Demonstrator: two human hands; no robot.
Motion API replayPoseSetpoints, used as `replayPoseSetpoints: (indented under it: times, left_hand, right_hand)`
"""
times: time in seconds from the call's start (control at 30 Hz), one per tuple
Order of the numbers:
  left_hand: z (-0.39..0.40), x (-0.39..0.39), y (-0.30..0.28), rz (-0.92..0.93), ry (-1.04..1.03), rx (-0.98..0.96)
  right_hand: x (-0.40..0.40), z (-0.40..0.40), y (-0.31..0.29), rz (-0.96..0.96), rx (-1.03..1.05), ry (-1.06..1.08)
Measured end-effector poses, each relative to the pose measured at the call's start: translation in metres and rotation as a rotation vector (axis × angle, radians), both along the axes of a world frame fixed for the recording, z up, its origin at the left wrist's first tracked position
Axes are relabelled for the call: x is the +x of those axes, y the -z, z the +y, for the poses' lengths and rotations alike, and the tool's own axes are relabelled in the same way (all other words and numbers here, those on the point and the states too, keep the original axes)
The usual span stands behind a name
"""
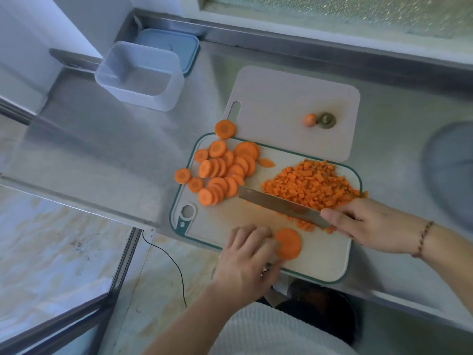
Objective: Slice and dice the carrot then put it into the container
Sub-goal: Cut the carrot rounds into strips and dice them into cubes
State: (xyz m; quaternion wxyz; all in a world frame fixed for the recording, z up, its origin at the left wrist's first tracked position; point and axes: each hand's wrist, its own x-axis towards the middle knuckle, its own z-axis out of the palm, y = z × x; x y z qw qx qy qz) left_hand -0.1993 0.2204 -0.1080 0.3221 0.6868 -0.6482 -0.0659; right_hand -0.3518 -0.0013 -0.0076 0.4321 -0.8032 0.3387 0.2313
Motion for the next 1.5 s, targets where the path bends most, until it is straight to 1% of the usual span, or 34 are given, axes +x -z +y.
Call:
replayPoseSetpoints:
  times: [0.07, 0.13, 0.27, 0.37, 0.5, 0.7, 0.87, 1.0, 1.13, 1.27, 1.37, 1.5]
  left_hand:
    - [-0.015, -0.015, -0.001, -0.066, -0.010, 0.135]
    - [-0.027, -0.023, -0.003, -0.121, -0.015, 0.202]
    - [-0.028, -0.025, -0.001, -0.140, 0.052, 0.123]
    - [-0.019, -0.011, 0.005, -0.188, 0.085, 0.076]
    - [-0.015, 0.008, 0.002, -0.157, 0.010, 0.050]
    - [-0.008, -0.007, 0.003, 0.002, -0.113, 0.034]
    - [-0.002, -0.007, 0.006, -0.050, -0.122, -0.019]
    - [-0.005, -0.006, 0.003, -0.048, -0.099, -0.016]
    - [-0.005, -0.007, 0.005, -0.044, -0.088, -0.019]
    - [-0.006, -0.006, 0.007, -0.038, -0.080, -0.014]
    - [-0.006, -0.005, 0.006, -0.048, -0.057, -0.003]
    - [-0.004, 0.001, 0.002, -0.044, -0.065, -0.012]
  right_hand:
    - [-0.008, 0.004, -0.001, -0.018, 0.016, 0.054]
    - [-0.019, 0.009, -0.001, -0.021, 0.007, 0.101]
    - [-0.040, 0.018, 0.000, -0.027, -0.008, 0.148]
    - [-0.049, 0.032, 0.004, -0.048, -0.049, 0.168]
    - [-0.045, 0.054, 0.009, -0.075, -0.087, 0.162]
    - [-0.042, 0.064, 0.018, -0.073, -0.106, 0.146]
    - [-0.045, 0.073, 0.017, -0.091, -0.116, 0.112]
    - [-0.049, 0.082, 0.012, -0.077, -0.127, 0.116]
    - [-0.052, 0.085, 0.015, -0.020, -0.123, 0.103]
    - [-0.035, 0.079, 0.014, 0.056, -0.167, 0.066]
    - [-0.024, 0.075, 0.014, 0.038, -0.180, 0.040]
    - [-0.033, 0.079, 0.010, -0.001, -0.162, 0.048]
